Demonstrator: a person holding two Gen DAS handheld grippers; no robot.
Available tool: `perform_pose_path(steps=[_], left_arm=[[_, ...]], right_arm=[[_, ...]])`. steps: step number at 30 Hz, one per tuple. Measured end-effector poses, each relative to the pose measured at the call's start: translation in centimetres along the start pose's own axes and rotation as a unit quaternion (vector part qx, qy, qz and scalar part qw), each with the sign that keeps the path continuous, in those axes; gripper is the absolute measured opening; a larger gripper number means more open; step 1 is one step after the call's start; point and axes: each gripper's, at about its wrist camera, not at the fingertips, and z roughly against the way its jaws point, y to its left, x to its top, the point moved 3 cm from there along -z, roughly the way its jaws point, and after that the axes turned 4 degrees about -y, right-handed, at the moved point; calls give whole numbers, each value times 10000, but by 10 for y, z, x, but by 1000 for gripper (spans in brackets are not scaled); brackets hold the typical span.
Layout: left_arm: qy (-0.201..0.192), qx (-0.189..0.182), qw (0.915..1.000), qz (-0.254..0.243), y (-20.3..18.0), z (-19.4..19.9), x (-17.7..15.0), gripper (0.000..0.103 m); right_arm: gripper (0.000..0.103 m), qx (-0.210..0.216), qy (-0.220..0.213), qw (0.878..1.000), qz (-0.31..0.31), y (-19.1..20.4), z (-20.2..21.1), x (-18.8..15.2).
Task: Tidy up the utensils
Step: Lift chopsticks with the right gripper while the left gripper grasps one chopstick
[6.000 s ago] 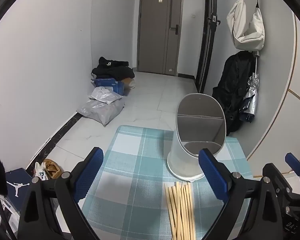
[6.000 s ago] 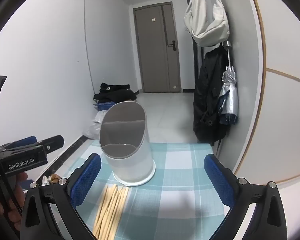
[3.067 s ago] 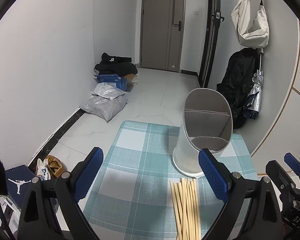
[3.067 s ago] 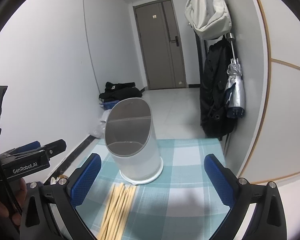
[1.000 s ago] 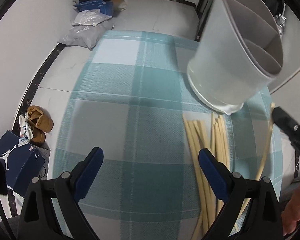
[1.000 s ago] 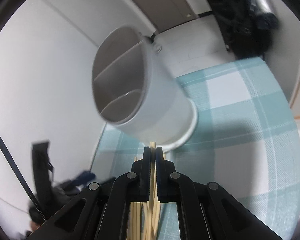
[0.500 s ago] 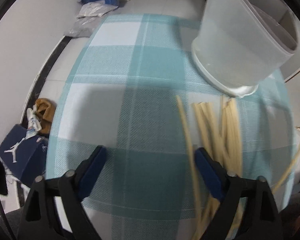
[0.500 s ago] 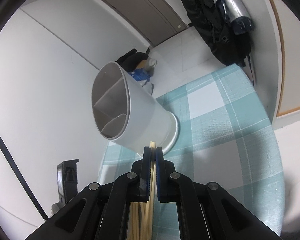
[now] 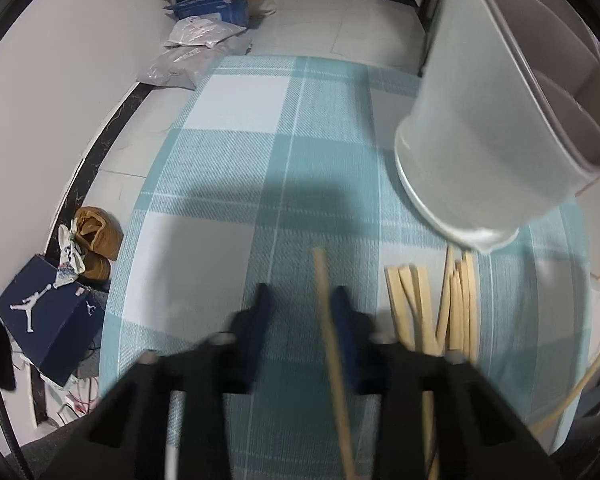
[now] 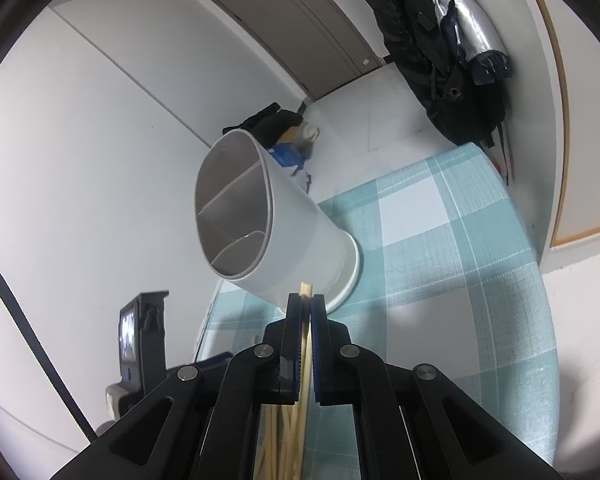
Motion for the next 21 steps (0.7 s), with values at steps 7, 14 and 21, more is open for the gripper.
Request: perform_pose_path(steps=[7, 14, 21], left_arm=[[-182, -276, 9994, 122, -4, 4, 7, 2], [-1446, -766, 9864, 137, -3, 71, 10, 2], [-2348, -1155, 9650, -167, -14, 130, -6, 1]], right_arm=[[3, 12, -67, 9998, 160, 5, 2, 3], [3, 1, -412, 9953, 877, 27, 13, 5], [3, 81, -839, 9855, 1471, 56, 34, -1]])
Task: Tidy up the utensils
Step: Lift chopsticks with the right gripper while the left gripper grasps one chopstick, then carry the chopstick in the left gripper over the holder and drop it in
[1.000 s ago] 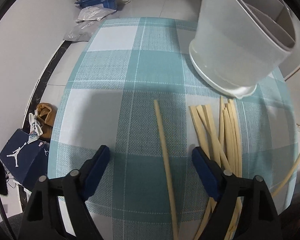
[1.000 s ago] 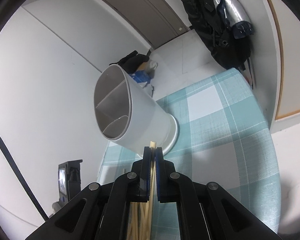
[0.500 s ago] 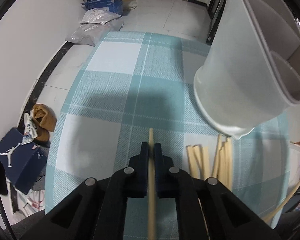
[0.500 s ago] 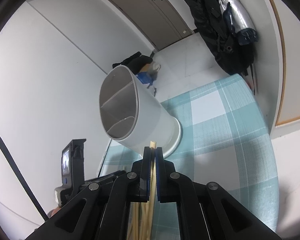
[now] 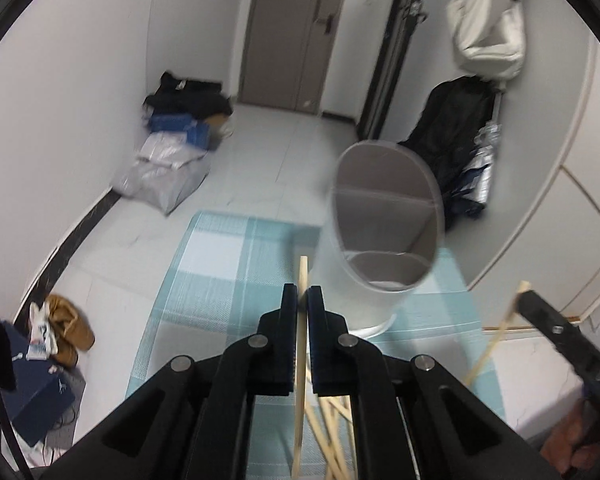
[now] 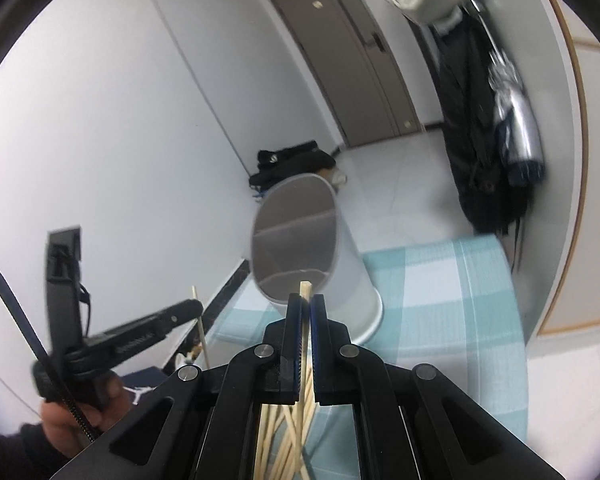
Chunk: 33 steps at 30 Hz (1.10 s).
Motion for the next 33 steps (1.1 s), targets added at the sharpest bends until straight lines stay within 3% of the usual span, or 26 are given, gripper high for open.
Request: perform_pose_path(steps=[12, 20, 26, 33], left_arm=[[-89, -198, 9993, -296, -11, 26, 3, 1], [-174, -405, 9984, -359, -20, 43, 25, 1], [-349, -685, 9966, -290, -28, 55, 67, 1], [-539, -913, 9941, -208, -36, 52, 124, 1]], right_arm=[[3, -72, -268, 9982, 529, 31, 13, -2], [3, -32, -413, 9977, 531, 36, 21, 9], [3, 38, -578, 9972, 481, 39, 29, 37], [3, 85, -818, 9938, 752, 47, 27, 105]])
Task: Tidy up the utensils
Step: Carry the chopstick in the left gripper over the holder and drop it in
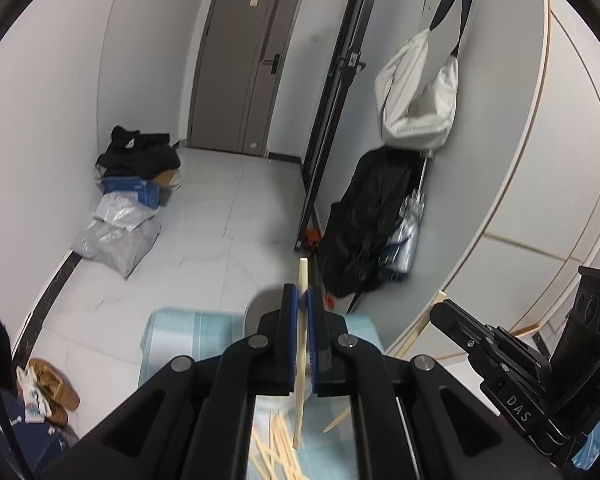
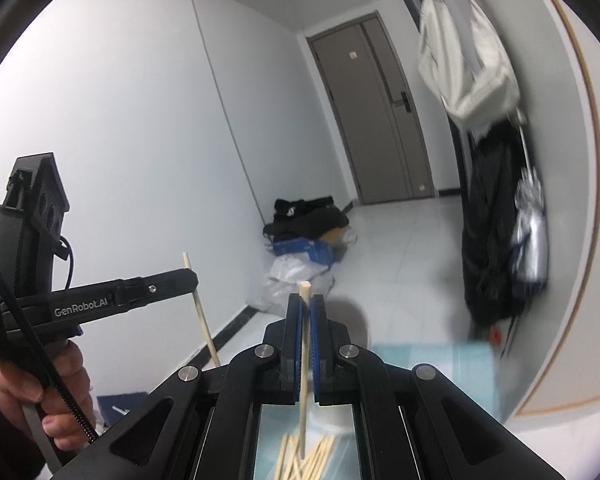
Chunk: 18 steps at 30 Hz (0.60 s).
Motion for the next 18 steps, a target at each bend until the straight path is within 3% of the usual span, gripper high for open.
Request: perform_pose_path(steps=[9, 18], left_arm=[[-227, -61, 9997, -56, 8, -36, 57, 1], [-229, 61, 9996, -144, 24, -82, 58, 1]], right_arm=[[3, 73, -191, 9989, 420, -6, -53, 71], [3, 34, -106, 9971, 750, -18, -112, 81]])
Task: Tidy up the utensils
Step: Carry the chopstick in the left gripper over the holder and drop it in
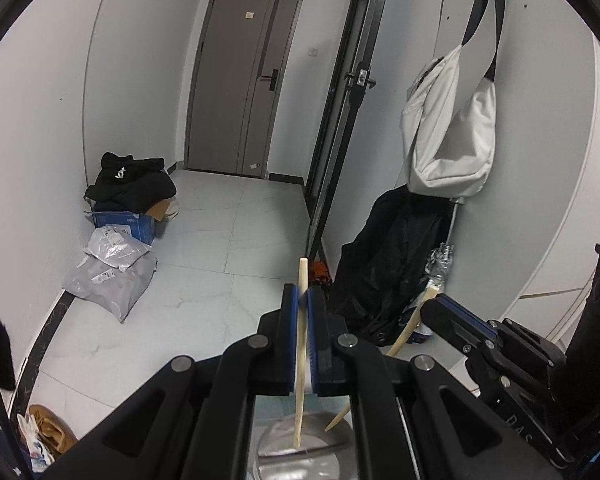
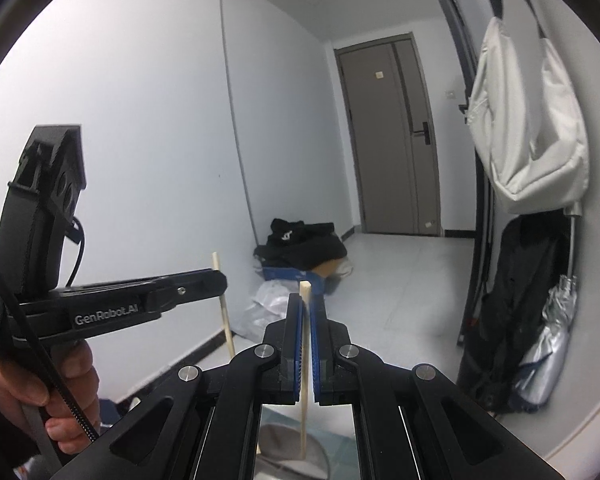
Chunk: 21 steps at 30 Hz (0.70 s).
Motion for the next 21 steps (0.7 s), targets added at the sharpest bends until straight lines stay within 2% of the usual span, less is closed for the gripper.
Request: perform_pose_path(steps=[6, 13, 21], left_arm=[[214, 40, 9997, -84, 4, -21, -10, 1], [468, 23, 9988, -128, 3, -37, -20, 1], [505, 31, 9983, -305, -5, -39, -29, 1]], right_arm=[[3, 46, 222, 9997, 18, -10, -20, -21], [3, 195, 347, 9992, -44, -21, -26, -44], [3, 339, 491, 9982, -117, -21, -26, -63]])
